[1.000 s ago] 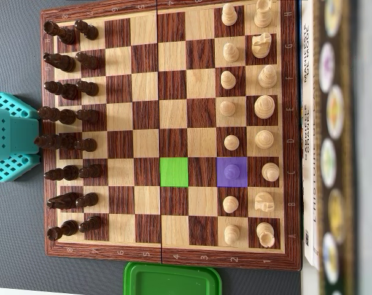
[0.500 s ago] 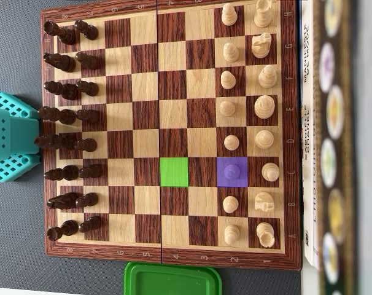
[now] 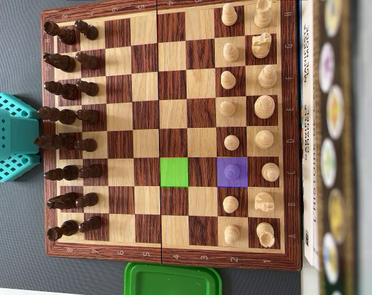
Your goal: Play chess
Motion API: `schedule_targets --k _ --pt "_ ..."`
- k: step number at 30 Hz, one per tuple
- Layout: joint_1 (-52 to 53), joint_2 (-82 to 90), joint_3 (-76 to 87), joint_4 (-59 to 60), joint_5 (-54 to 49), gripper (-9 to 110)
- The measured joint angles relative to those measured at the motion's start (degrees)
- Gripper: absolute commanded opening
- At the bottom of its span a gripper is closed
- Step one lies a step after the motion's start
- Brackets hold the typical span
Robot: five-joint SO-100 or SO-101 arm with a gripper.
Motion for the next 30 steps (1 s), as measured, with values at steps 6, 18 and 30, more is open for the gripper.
schedule_targets --k 6,18,30 --pt "0.0 0.0 0.0 0.1 0.0 0" --pt "0.0 0.0 0.0 6.9 0.0 0" --pt "-0.4 0.0 0.0 34.8 0.0 0"
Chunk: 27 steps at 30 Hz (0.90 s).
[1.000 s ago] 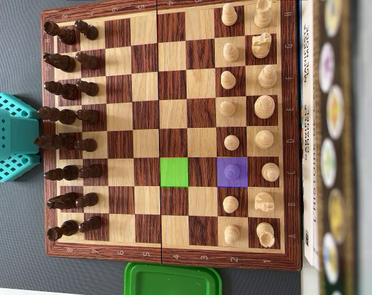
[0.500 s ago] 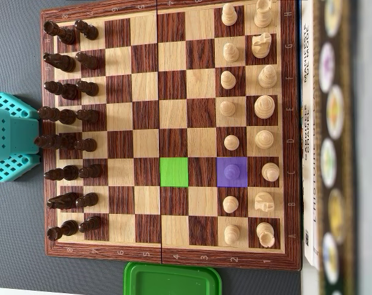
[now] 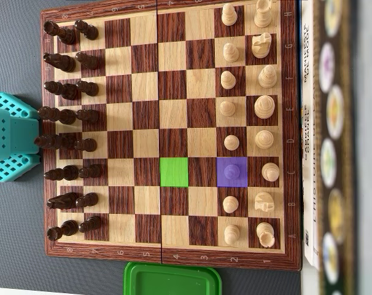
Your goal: Play chess
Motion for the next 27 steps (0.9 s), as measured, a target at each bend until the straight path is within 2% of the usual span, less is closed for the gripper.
schedule_targets --k 19,27 --pt "0.2 -0.6 0.0 46.6 0.0 0" --pt "0.2 -0.6 -1.3 60.6 -2.4 0"
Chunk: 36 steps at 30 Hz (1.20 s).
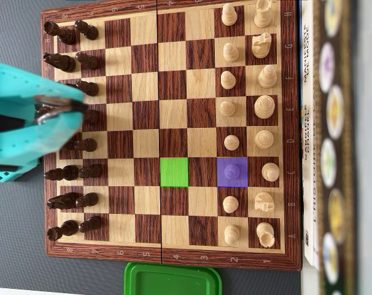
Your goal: Play chess
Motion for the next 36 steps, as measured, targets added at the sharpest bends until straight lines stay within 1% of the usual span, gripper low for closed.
schedule_targets --k 4,8,12,24,30,36 --pt "0.0 0.0 -3.1 8.4 -3.0 0" --pt "0.0 0.0 -4.9 16.2 -3.8 0" --pt "0.0 0.0 -5.1 20.7 -3.8 0" --pt "5.1 -0.1 -5.7 21.9 -3.8 0" --pt "7.6 -0.1 -5.7 21.9 -3.8 9" --pt "8.1 -3.6 -6.9 21.9 -4.1 9"
